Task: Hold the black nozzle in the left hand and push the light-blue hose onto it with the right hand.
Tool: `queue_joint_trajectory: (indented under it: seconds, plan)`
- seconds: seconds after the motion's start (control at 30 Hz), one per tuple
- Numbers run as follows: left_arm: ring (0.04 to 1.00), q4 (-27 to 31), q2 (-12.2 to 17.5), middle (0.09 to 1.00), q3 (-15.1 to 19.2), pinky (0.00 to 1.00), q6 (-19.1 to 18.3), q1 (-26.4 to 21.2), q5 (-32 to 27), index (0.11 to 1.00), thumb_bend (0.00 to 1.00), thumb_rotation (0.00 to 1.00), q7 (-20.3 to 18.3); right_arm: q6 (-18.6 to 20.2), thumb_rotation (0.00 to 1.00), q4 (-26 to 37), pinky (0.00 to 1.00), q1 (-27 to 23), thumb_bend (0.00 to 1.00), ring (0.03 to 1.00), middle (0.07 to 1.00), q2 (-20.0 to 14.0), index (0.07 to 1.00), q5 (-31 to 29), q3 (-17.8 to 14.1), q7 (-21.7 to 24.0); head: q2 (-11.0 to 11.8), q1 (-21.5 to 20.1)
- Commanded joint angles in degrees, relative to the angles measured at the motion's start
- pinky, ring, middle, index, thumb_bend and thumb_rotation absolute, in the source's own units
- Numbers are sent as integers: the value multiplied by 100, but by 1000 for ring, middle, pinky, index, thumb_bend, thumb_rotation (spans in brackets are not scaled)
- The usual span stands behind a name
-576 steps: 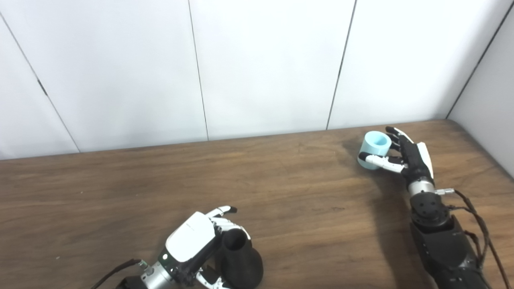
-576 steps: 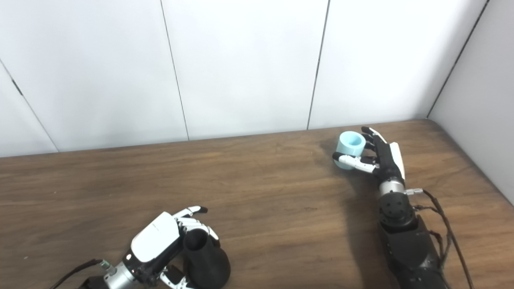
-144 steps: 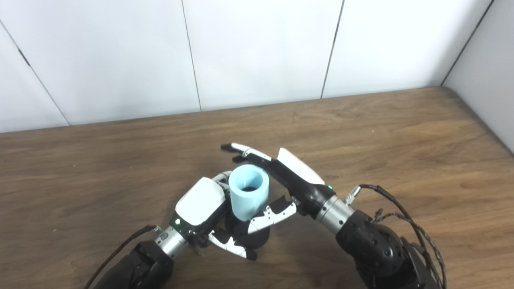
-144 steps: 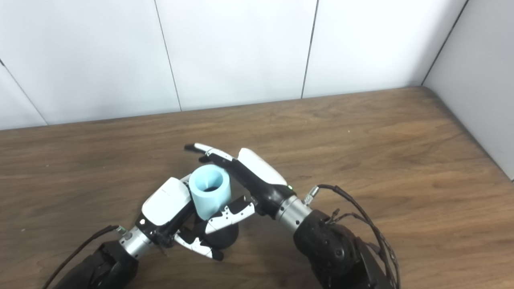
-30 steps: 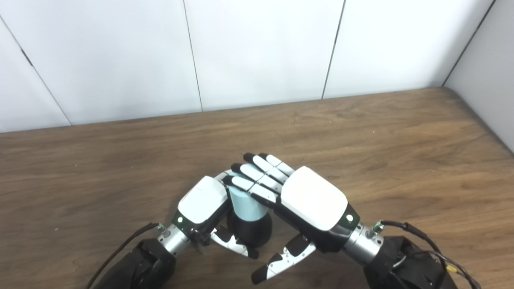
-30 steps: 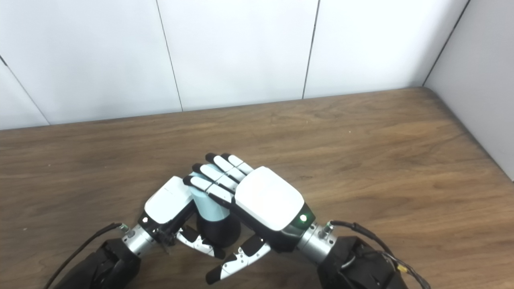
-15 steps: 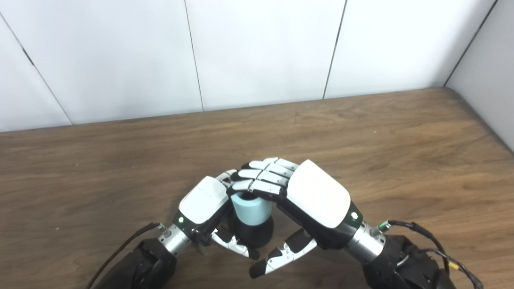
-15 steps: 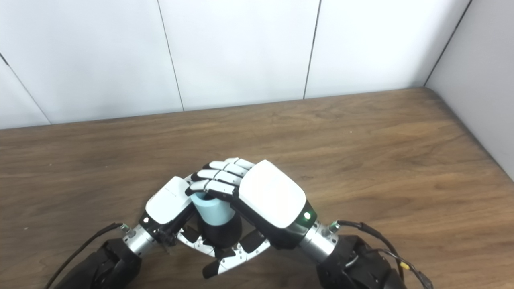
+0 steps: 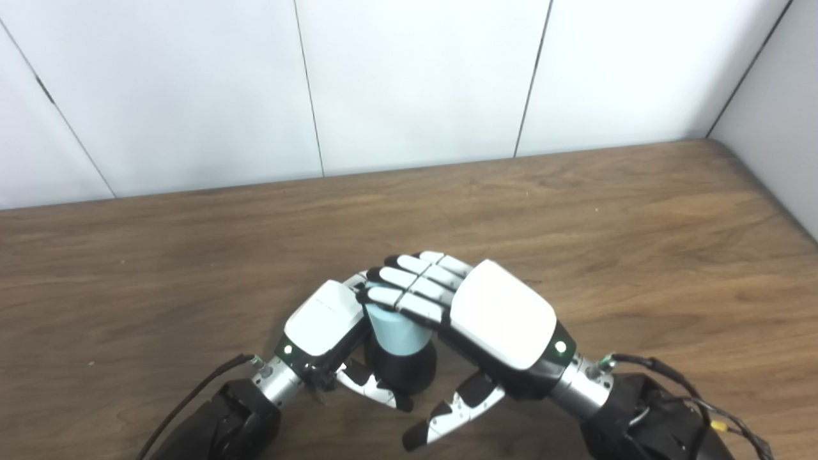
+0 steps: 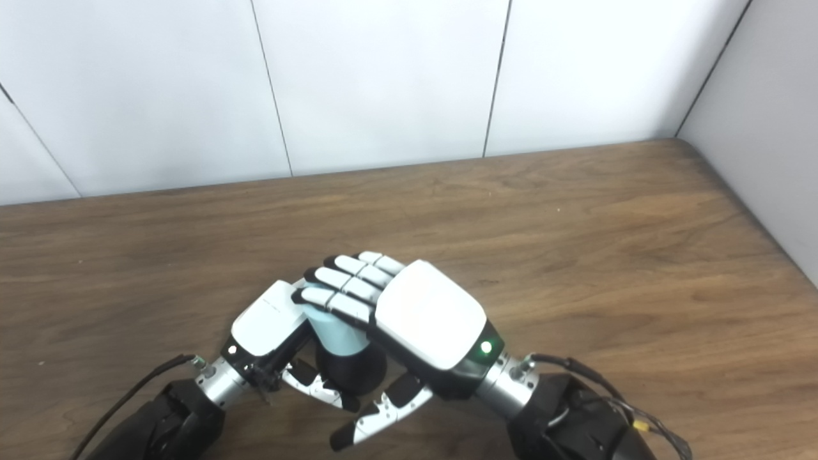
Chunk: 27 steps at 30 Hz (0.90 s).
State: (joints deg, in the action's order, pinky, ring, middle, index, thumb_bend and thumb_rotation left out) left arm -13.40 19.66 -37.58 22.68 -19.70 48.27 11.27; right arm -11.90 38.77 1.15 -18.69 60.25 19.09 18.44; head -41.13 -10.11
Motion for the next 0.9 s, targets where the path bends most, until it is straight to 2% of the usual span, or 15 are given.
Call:
queue_joint_trajectory:
  seconds: [0.0,0.17,0.3,0.5,0.7,0.8,0.87]
  plan:
    - [465,-485,96,451,-378,864,-47,654,223,519,503,0,-633,7,882,-249,932,330,865,986,985,-201,957,489,239,1051,-4,0]
    - [465,-478,96,447,-377,858,-40,658,259,519,503,0,-619,33,917,-307,934,416,847,1000,1000,-127,995,1003,324,1284,13,-5]
    - [465,-480,92,460,-375,851,-32,653,265,510,504,0,-617,82,924,-353,940,420,847,1000,1000,-94,992,1084,360,1404,15,-15]
    - [465,-492,86,463,-370,858,-42,644,261,509,504,0,-656,204,945,-432,931,376,878,1000,1000,-133,991,801,408,1622,25,-19]
    - [465,-516,86,458,-379,858,-44,641,308,511,504,0,-627,332,918,-416,925,324,911,994,995,-202,957,495,468,1702,24,-20]
    - [465,-508,89,454,-368,863,-33,653,273,513,504,0,-633,362,906,-422,906,314,916,985,981,-215,940,310,477,1616,22,-30]
    - [465,-503,91,453,-360,857,-13,660,244,515,503,0,-624,311,896,-485,891,345,915,972,971,-183,930,143,440,1242,25,-27]
